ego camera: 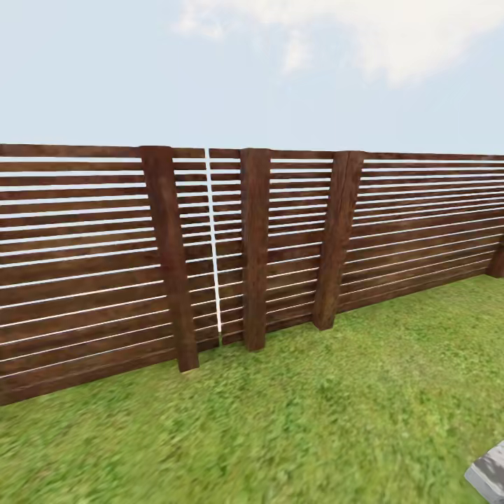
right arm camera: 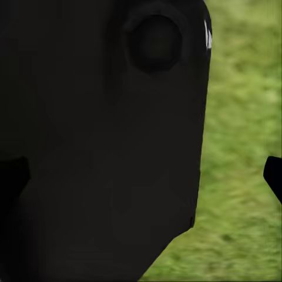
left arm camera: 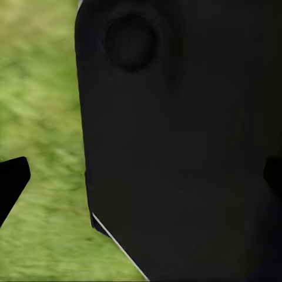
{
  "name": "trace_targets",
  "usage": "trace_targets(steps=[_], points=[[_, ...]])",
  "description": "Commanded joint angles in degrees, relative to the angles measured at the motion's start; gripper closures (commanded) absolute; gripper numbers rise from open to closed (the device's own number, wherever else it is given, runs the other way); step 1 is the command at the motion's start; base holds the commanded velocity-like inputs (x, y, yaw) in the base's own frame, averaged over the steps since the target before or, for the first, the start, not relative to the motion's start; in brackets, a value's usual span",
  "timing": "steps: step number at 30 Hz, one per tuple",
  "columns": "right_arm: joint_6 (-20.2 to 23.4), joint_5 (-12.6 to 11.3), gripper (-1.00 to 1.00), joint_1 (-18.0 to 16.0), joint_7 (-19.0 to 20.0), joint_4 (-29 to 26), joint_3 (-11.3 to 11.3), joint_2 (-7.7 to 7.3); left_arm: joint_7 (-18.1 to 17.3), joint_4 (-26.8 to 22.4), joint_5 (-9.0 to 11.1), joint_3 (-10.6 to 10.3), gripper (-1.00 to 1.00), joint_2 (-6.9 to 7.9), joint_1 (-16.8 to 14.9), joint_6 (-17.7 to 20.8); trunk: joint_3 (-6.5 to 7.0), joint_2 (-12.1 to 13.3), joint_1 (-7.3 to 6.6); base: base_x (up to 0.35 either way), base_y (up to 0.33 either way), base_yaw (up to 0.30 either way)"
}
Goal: Take the three Easter eggs out of the wicker basket on the lawn in the garden, then place them on the lawn next to a single tree (choose any tree) so that all three eggs are next to the same tree and none are left in the basket.
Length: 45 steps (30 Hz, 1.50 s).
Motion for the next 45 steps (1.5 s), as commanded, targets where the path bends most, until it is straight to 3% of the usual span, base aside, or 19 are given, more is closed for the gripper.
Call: trace_targets(steps=[1, 5, 10, 14, 19, 45], points=[[0.29, -0.01, -1.00, -0.34, -0.33, 0.33, 0.09, -0.33, -0.09, -0.02, -0.17, 0.00, -1.00, 0.33, 0.33, 0.00, -0.03, -0.02, 0.00, 0.000, 0.000, 0.000], [0.21, 0.07, -1.00, -1.64, -0.09, 0.93, 0.09, -1.62, -0.07, 0.08, -0.21, -0.01, -1.00, 1.51, 1.64, 0.00, -0.03, -0.02, 0.00, 0.000, 0.000, 0.000], [0.21, 0.17, -1.00, -3.27, -0.27, 1.80, 0.18, -2.95, -0.06, 0.09, -0.27, -0.12, -1.00, 0.89, 3.27, 0.00, -0.03, -0.02, 0.00, 0.000, 0.000, 0.116], [0.43, 0.09, -1.00, -3.78, -0.51, 2.28, 0.18, -2.04, -0.08, 0.22, -0.19, -0.02, -1.00, 0.81, 4.58, 0.04, -0.03, -0.02, 0.00, -0.138, 0.120, 0.284], [0.42, 0.03, -1.00, -3.78, -0.51, 2.52, 0.12, -1.98, -0.09, 0.25, -0.17, 0.00, -1.00, 0.79, 5.97, 0.08, -0.03, -0.02, 0.00, -0.262, 0.225, 0.298], [0.35, 0.09, -1.00, -3.79, -0.58, 2.64, 0.18, -1.90, -0.09, 0.25, -0.18, 0.07, -1.00, 0.79, 5.96, 0.09, -0.03, -0.02, 0.00, -0.256, 0.246, 0.299]])
